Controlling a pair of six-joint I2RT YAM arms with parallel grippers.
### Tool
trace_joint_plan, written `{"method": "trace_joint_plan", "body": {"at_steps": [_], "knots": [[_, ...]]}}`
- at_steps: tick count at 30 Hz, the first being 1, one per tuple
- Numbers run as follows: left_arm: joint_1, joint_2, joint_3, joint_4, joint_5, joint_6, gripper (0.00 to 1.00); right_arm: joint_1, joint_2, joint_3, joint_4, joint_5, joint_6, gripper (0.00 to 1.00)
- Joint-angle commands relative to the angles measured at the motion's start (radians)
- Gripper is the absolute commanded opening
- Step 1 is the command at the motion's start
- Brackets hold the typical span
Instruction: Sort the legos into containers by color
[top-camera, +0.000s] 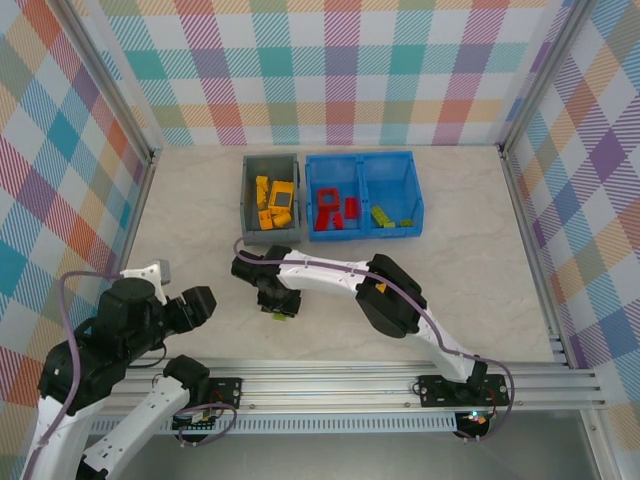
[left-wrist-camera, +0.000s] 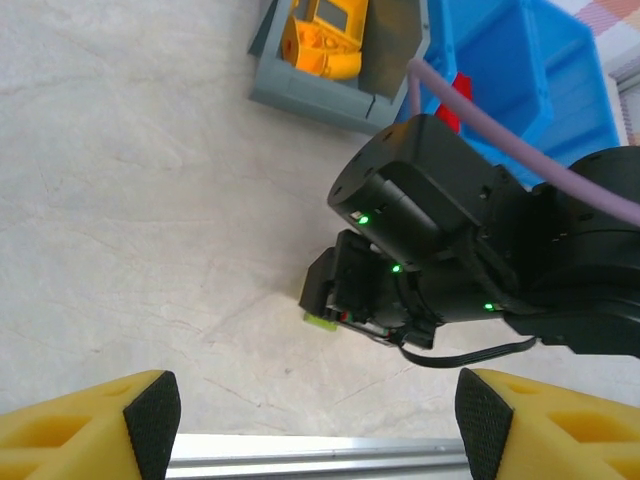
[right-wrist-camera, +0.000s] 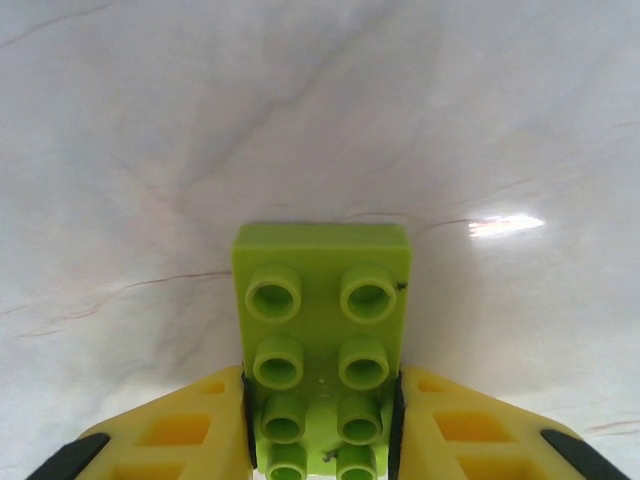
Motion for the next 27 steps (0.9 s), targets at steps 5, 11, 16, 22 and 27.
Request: {"method": "trace_joint_plan", "body": {"at_steps": [5, 11, 16, 22, 27], "knots": [[0.002, 0.05, -0.124, 0.183, 0.235, -0.06, 0.75, -0.016, -0.27, -0.137, -0.086, 0.218, -0.046, 0.29], [-0.048, 0.19, -0.152, 0.419, 0.331, -0.136, 0.77, -0.142, -0.571, -0.326, -0.091, 0.324, -0.211, 0.29], [-0.32, 0.424, -0.058, 0.565, 0.098, -0.145, 0.78, -0.373, -0.693, -0.407, -0.024, 0.302, -0.473, 0.29], [-0.522, 0.697, 0.049, 0.749, -0.17, -0.142, 0.77, -0.61, -0.596, -0.334, 0.027, 0.257, -0.73, 0.29], [-0.583, 0.851, 0.123, 0.827, -0.255, -0.153, 0.78, -0.716, -0.408, -0.24, 0.046, 0.259, -0.807, 0.32]]}}
